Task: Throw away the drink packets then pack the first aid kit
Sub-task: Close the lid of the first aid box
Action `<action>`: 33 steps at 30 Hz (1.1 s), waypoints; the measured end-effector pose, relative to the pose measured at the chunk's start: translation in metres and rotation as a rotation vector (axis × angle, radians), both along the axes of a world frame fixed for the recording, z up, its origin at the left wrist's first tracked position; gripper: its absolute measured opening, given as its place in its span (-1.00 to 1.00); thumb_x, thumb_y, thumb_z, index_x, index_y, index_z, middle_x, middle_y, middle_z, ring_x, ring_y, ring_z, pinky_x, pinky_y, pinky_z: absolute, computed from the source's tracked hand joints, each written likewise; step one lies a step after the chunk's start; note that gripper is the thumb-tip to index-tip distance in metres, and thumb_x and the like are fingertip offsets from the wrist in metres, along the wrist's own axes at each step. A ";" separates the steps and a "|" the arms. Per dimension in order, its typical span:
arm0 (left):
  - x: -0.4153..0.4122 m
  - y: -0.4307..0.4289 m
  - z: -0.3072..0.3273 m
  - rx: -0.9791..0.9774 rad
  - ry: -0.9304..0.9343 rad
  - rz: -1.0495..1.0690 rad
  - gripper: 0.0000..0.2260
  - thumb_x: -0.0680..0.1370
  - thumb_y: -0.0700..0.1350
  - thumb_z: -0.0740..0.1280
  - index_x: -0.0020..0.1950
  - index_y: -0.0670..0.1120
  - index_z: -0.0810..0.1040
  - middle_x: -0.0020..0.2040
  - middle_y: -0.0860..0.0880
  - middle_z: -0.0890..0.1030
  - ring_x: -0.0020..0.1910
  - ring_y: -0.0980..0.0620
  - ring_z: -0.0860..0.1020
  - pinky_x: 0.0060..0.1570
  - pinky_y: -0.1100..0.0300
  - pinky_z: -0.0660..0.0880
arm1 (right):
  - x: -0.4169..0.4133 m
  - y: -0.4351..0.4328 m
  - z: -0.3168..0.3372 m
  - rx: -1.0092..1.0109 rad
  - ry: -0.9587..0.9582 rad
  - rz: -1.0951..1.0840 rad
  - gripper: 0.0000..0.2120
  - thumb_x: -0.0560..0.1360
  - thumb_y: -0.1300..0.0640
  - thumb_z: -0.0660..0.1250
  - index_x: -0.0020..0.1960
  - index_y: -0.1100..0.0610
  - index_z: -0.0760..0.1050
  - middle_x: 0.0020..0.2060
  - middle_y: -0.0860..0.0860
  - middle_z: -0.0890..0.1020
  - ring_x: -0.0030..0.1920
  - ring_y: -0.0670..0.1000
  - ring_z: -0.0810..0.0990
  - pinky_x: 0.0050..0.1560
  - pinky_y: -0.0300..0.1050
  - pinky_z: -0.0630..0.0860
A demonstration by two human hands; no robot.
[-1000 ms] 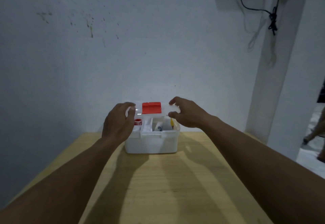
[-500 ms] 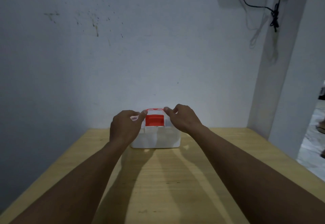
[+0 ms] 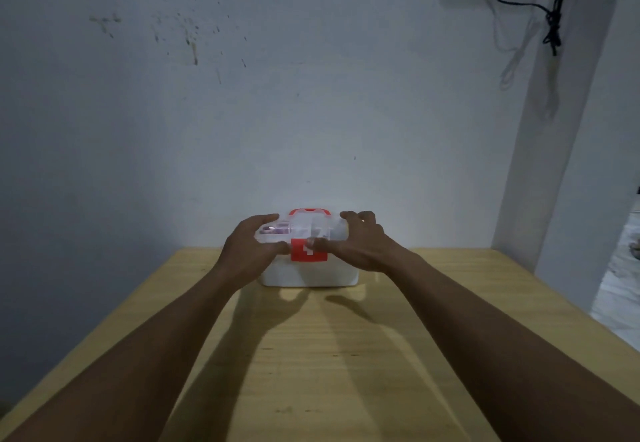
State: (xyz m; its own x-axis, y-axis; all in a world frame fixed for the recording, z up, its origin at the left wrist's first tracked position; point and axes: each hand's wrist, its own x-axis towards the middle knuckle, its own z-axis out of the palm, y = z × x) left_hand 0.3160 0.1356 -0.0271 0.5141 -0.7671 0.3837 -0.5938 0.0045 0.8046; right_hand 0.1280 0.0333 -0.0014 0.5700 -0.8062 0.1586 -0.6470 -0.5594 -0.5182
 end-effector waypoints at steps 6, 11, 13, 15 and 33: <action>-0.003 -0.002 -0.018 -0.035 -0.163 0.025 -0.24 0.29 0.15 0.57 0.42 0.05 0.36 0.40 -0.01 0.44 0.27 -0.02 0.47 0.19 -0.05 0.53 | -0.001 -0.003 -0.016 -0.135 -0.052 -0.028 -0.11 0.39 -0.34 0.40 0.55 0.03 0.16 0.51 0.11 0.18 0.46 0.21 0.28 0.35 0.17 0.40; -0.007 -0.005 -0.026 -0.110 -0.205 0.032 -0.25 0.30 0.11 0.58 0.41 0.01 0.37 0.38 -0.02 0.44 0.22 0.06 0.43 0.09 0.11 0.51 | -0.001 -0.008 -0.031 -0.228 -0.093 -0.036 -0.16 0.41 -0.31 0.41 0.53 0.01 0.18 0.51 0.08 0.18 0.44 0.17 0.30 0.29 0.15 0.46; -0.007 -0.007 -0.027 -0.128 -0.199 0.039 -0.26 0.31 0.09 0.58 0.41 0.00 0.37 0.38 -0.02 0.44 0.19 0.10 0.42 0.05 0.20 0.46 | 0.000 -0.010 -0.033 -0.228 -0.114 -0.042 -0.15 0.39 -0.33 0.41 0.53 0.00 0.19 0.51 0.07 0.19 0.43 0.18 0.31 0.29 0.15 0.47; -0.006 -0.007 -0.029 -0.135 -0.200 0.042 -0.28 0.32 0.06 0.58 0.41 0.00 0.37 0.38 -0.01 0.43 0.19 0.12 0.40 0.04 0.23 0.44 | 0.002 -0.011 -0.036 -0.232 -0.130 -0.052 -0.14 0.38 -0.33 0.41 0.53 0.00 0.20 0.51 0.07 0.19 0.43 0.17 0.32 0.29 0.14 0.47; -0.013 -0.023 -0.033 -0.107 -0.144 -0.082 -0.25 0.34 -0.19 0.58 0.43 0.09 0.31 0.35 0.00 0.47 0.25 0.01 0.46 0.10 0.07 0.54 | -0.025 -0.030 -0.052 -0.110 -0.293 -0.045 -0.18 0.41 0.26 0.46 0.46 -0.17 0.10 0.09 0.08 0.51 -0.02 0.07 0.54 -0.08 -0.07 0.58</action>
